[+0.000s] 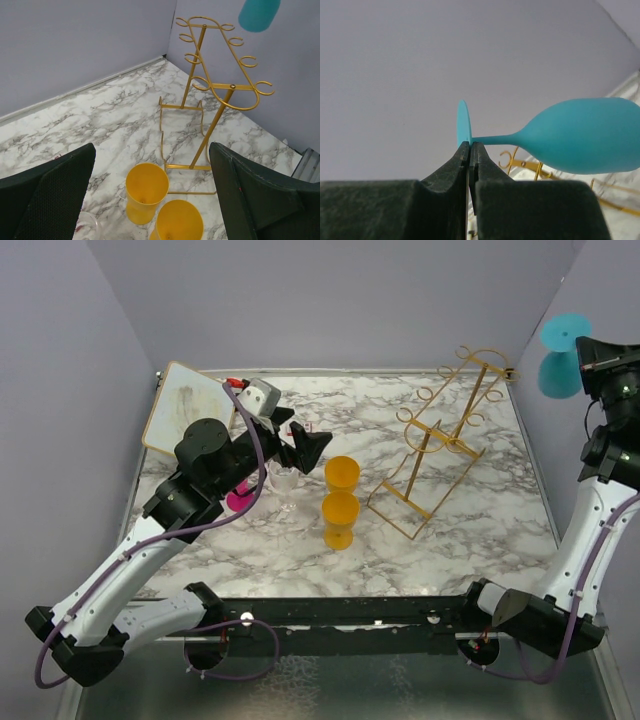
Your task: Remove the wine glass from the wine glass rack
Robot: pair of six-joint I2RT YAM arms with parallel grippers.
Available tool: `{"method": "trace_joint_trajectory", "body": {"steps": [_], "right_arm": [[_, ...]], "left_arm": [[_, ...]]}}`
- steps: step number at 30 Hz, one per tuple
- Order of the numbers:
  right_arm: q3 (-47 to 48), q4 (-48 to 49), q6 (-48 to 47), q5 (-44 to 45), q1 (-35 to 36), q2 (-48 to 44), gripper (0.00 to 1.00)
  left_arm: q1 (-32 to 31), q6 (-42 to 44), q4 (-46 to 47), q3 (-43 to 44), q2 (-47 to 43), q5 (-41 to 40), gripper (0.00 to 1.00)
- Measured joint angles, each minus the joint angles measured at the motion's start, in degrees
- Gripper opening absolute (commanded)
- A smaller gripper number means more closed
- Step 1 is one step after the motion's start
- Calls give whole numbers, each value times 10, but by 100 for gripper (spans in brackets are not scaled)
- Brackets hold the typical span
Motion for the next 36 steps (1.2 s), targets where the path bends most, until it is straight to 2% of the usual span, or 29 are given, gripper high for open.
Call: {"method": "trace_joint_trajectory", "body": {"steps": [5, 8, 14, 21, 28, 36], "right_arm": [[73, 57, -98, -27, 7, 23, 2], [95, 117, -155, -57, 39, 42, 2], [118, 207, -271, -137, 170, 86, 2], [111, 241, -433, -198, 336, 97, 2], [2, 264, -584, -266, 465, 49, 2], [-146, 282, -705, -323, 512, -87, 2]], "left_arm": [[0, -8, 0, 0, -3, 5, 99], [0, -17, 0, -1, -3, 11, 99], [0, -42, 0, -1, -3, 21, 99], [0, -76, -9, 25, 1, 29, 99], [0, -149, -14, 71, 1, 33, 99], [0, -288, -5, 72, -10, 47, 99]]}}
